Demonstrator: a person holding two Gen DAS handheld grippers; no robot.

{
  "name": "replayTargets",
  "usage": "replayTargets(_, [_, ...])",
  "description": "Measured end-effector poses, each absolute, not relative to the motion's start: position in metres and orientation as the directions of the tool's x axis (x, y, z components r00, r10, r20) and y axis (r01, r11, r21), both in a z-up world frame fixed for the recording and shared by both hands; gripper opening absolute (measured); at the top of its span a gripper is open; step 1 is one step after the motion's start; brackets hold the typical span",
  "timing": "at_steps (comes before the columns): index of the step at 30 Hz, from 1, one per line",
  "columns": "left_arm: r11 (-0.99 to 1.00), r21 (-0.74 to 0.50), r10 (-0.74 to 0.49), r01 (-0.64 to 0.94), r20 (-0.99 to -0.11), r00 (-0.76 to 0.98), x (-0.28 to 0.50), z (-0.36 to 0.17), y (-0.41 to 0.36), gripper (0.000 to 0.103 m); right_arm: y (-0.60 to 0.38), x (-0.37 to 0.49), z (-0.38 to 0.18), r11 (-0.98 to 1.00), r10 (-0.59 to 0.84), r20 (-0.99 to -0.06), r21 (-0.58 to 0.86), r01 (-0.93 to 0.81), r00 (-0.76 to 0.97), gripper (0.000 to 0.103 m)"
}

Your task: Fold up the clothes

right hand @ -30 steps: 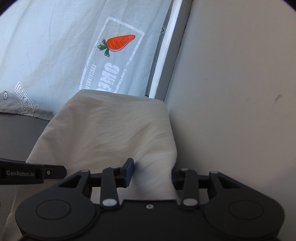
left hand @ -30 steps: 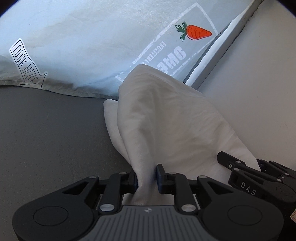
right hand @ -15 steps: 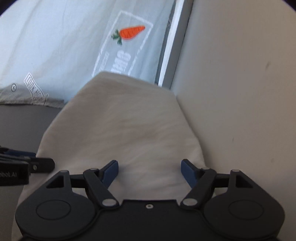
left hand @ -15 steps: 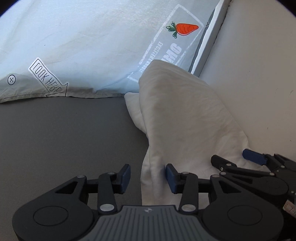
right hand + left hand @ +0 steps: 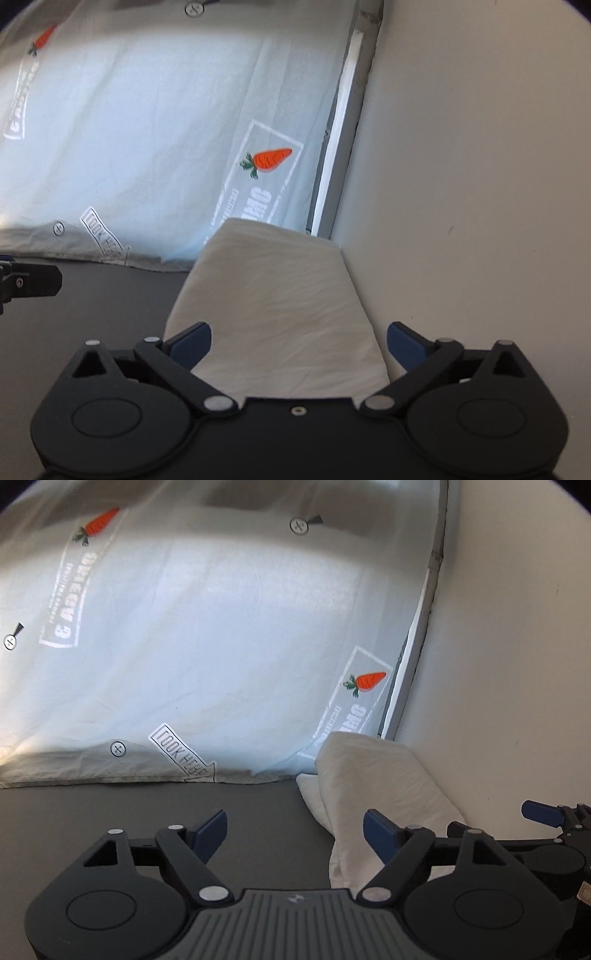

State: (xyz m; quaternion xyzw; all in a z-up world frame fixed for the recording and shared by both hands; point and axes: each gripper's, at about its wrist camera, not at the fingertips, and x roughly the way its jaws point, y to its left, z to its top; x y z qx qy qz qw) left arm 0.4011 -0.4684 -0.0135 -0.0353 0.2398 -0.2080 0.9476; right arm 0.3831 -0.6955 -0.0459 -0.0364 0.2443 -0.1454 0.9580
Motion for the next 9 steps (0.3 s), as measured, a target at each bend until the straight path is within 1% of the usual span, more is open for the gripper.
replayTargets(1, [0.91, -0.185, -0.415, 0.371, -0.409, 0.813, 0.384, 0.001, -0.454, 0.099, -0.686, 0.369, -0.033, 0.958, -0.287, -0.435, -0.123, 0.259, 0.854, 0.103])
replayTargets(2, [0.909, -0.206, -0.416, 0.364, -0.374, 0.829, 0.366, 0.014, -0.438, 0.103, -0.676, 0.355, -0.02, 0.961, -0.278, -0.411, -0.106, 0.257, 0.868, 0.103])
replayTargets(4, [0.913, -0.234, -0.397, 0.335, -0.315, 0.862, 0.331, 0.033, -0.412, 0.103, -0.655, 0.323, 0.003, 0.963, -0.265, -0.336, -0.052, 0.263, 0.904, 0.103])
replayTargets(6, [0.933, -0.226, -0.337, 0.281, -0.273, 0.901, 0.295, 0.046, -0.389, 0.103, -0.637, 0.294, 0.02, 0.966, -0.247, -0.283, 0.008, 0.26, 0.927, 0.103])
replayTargets(9, [0.961, -0.177, -0.252, 0.211, -0.249, 0.935, 0.249, 0.055, -0.359, 0.103, -0.607, 0.258, 0.041, 0.974, -0.183, -0.285, 0.074, 0.213, 0.941, 0.103])
